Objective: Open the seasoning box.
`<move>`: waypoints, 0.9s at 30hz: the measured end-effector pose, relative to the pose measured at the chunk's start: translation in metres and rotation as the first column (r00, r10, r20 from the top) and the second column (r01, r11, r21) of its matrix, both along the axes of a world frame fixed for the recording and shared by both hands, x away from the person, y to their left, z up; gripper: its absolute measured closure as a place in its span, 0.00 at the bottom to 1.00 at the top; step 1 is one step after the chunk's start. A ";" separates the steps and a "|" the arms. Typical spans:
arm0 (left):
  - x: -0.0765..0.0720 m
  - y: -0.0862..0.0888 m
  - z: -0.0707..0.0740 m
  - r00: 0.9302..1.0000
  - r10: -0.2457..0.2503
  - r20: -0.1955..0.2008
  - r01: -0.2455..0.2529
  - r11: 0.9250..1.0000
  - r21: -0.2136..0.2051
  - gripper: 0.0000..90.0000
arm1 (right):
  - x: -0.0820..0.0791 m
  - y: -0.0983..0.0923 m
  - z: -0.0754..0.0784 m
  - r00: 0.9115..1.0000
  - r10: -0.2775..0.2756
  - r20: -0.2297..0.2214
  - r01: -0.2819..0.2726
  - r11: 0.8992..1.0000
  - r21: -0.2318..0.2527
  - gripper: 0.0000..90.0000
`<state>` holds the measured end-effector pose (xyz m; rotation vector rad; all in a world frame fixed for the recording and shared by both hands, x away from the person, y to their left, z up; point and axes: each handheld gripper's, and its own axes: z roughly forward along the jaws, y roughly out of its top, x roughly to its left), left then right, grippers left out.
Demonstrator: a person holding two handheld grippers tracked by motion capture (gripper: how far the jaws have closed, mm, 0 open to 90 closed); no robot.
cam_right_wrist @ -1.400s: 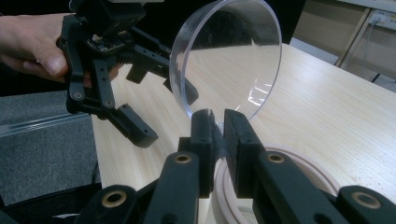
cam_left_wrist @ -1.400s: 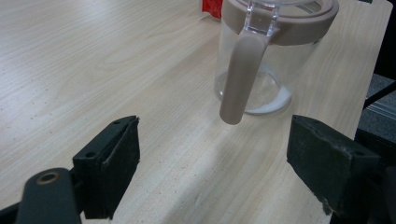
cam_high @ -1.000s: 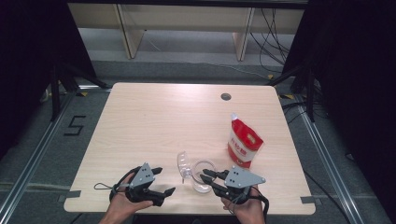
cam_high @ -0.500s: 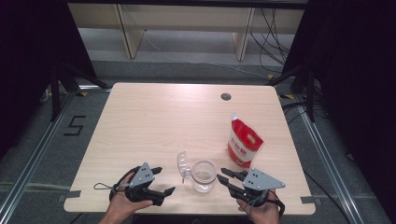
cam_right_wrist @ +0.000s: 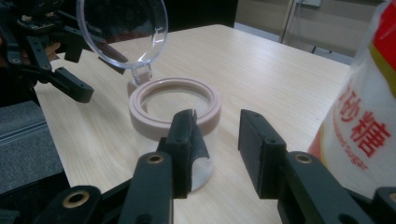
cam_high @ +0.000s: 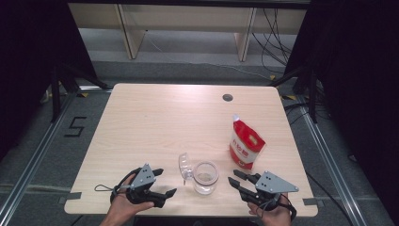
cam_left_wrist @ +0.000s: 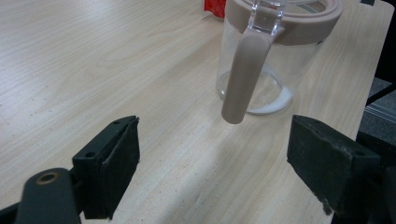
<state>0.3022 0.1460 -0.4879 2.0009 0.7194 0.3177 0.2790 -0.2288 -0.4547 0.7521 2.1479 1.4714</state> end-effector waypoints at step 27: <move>0.002 0.000 0.000 1.000 0.017 -0.007 -0.017 1.000 -0.007 0.19 | -0.001 -0.032 -0.009 0.991 -0.116 -0.063 0.115 0.993 -0.016 0.59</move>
